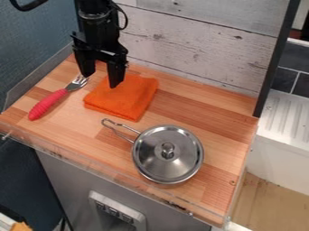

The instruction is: Put the silver lid on top of the orange cloth

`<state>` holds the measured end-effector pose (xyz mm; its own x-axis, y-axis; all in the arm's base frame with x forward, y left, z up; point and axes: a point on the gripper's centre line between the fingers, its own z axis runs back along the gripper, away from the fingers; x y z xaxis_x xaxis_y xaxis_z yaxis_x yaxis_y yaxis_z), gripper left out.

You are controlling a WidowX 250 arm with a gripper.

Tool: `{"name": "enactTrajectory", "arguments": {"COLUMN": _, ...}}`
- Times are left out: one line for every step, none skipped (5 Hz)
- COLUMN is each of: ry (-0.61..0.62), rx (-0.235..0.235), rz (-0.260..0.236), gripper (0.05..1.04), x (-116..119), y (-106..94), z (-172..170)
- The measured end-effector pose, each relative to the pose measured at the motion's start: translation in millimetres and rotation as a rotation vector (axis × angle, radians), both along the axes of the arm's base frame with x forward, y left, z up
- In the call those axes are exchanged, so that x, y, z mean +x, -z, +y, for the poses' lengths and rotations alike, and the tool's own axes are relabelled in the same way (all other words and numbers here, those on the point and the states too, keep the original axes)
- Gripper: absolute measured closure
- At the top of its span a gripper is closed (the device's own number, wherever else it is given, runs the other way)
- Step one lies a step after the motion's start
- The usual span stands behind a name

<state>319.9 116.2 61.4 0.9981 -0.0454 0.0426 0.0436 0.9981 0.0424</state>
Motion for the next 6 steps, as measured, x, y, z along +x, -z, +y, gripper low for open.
{"name": "enactTrajectory", "arguments": {"ry": 0.006, "rx": -0.017, "rz": 0.033, "gripper": 0.083, "x": -4, "y": 11.7, "z": -4}}
{"name": "enactTrajectory", "arguments": {"ry": 0.115, "rx": -0.037, "rz": 0.036, "gripper": 0.083, "x": -19, "y": 8.2, "z": -44}}
{"name": "enactTrajectory", "arguments": {"ry": 0.264, "rx": -0.056, "rz": -0.006, "gripper": 0.083, "x": -38, "y": -10.0, "z": -94}}
{"name": "enactTrajectory", "arguments": {"ry": 0.368, "rx": -0.088, "rz": -0.017, "gripper": 0.083, "x": -62, "y": -17.1, "z": -132}}
{"name": "enactTrajectory", "arguments": {"ry": 0.464, "rx": -0.101, "rz": 0.016, "gripper": 0.083, "x": -80, "y": -9.3, "z": -165}}
{"name": "enactTrajectory", "arguments": {"ry": 0.471, "rx": -0.094, "rz": 0.042, "gripper": 0.083, "x": -83, "y": 8.5, "z": -176}}
